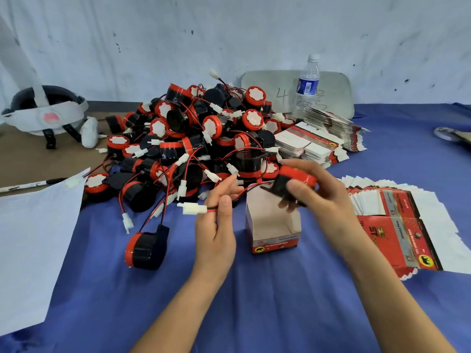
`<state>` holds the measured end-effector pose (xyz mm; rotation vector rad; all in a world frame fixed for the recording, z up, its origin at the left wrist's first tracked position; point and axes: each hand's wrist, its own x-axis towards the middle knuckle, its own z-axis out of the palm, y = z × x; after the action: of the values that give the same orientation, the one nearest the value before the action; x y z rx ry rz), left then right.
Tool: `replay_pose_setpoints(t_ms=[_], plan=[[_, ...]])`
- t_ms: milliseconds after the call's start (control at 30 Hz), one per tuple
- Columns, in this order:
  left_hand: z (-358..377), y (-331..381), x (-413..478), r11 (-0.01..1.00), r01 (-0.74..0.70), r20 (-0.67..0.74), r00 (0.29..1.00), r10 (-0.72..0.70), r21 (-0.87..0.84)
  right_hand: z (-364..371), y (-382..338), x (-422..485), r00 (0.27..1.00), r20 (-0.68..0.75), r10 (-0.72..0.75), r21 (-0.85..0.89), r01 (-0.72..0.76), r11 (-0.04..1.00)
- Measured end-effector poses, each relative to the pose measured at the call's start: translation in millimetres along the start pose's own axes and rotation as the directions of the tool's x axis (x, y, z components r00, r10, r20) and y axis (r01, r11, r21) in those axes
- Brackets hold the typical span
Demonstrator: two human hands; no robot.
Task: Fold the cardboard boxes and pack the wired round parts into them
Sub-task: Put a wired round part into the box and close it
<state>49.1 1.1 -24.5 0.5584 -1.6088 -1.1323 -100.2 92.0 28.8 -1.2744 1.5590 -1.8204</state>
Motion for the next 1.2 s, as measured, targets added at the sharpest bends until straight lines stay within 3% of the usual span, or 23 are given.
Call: replay_pose_setpoints(t_ms=[100,167,300,500,633,767,967,1200], plan=[[-2.3,1.0,2.4,0.983,-0.097,-0.095,0.989,0.113,0.156,0.1,1.8,-5.2,0.976,0.100,-0.192,-0.426,0.216,0.878],[-5.4,1.2,4.1,0.971,-0.119,-0.151,0.977,0.152,0.206,-1.4,2.8,-7.8,0.966,0.186,-0.179,-0.535,0.252,0.806],[-5.4,3.6,2.8,0.979,-0.154,-0.197,0.964,0.178,0.132,-6.2,5.8,-9.5,0.966,0.244,-0.082,-0.656,0.226,0.720],[0.7,4.6,-6.1,0.974,-0.200,-0.122,0.970,0.212,0.103,-8.6,2.7,-8.8,0.963,0.268,0.003,-0.764,0.211,0.609],[4.4,6.3,-9.1,0.935,-0.286,-0.035,0.953,0.300,0.209,-8.8,2.3,-9.6,0.952,0.292,0.092,-0.805,0.192,0.561],[6.2,3.6,-10.0,0.914,-0.323,0.019,0.944,0.329,0.245,-8.9,4.4,-9.5,0.931,0.322,0.169,-0.767,0.152,0.623],[7.5,1.5,-9.3,0.880,-0.342,0.160,0.939,0.305,0.329,-4.4,11.2,-8.7,0.919,0.354,0.173,-0.796,0.199,0.572],[8.5,1.8,-9.6,0.898,-0.279,0.146,0.959,0.242,0.341,0.4,9.4,-11.8,0.934,0.305,0.189,-0.763,0.120,0.636]])
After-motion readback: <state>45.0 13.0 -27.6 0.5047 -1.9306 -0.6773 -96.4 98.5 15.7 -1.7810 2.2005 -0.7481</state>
